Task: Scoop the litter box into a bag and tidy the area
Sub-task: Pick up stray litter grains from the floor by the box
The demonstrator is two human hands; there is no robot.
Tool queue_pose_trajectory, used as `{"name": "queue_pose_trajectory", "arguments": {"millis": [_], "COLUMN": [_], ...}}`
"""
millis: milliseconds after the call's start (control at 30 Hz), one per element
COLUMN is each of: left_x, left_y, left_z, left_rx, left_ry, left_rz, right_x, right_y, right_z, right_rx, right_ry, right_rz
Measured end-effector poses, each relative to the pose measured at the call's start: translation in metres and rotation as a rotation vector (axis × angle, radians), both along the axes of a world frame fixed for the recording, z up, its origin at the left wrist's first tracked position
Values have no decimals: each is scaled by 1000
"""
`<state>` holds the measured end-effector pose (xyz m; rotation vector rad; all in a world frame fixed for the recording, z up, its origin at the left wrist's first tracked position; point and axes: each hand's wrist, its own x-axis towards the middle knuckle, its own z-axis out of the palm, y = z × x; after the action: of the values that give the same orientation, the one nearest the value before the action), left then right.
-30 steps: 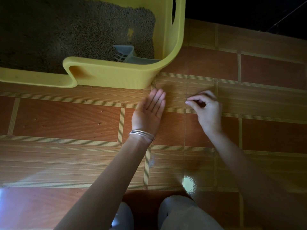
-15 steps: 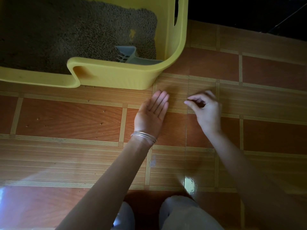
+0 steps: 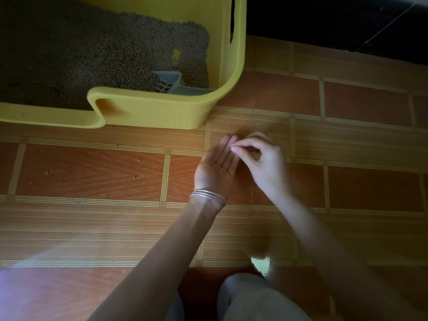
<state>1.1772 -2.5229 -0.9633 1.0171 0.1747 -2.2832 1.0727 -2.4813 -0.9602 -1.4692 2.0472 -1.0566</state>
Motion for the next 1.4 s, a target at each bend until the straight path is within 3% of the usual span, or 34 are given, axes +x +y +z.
{"name": "queue_pose_trajectory", "arguments": {"millis": [300,933,1400], "left_x": [4,25,18], "left_y": [-3,-23,-23], "left_z": [0,-12,-10], "left_rx": [15,-67,-90], "left_ry": [68,-7,-25], "left_rz": [43,118,71], "right_x": [-61,-33,-48], "right_y": [52,-13,-19], "right_z": [-17,-28,-32], "right_rx": [170,134,147], "right_ry": [20,52,13], "right_rz": [-273,-58,-87]}}
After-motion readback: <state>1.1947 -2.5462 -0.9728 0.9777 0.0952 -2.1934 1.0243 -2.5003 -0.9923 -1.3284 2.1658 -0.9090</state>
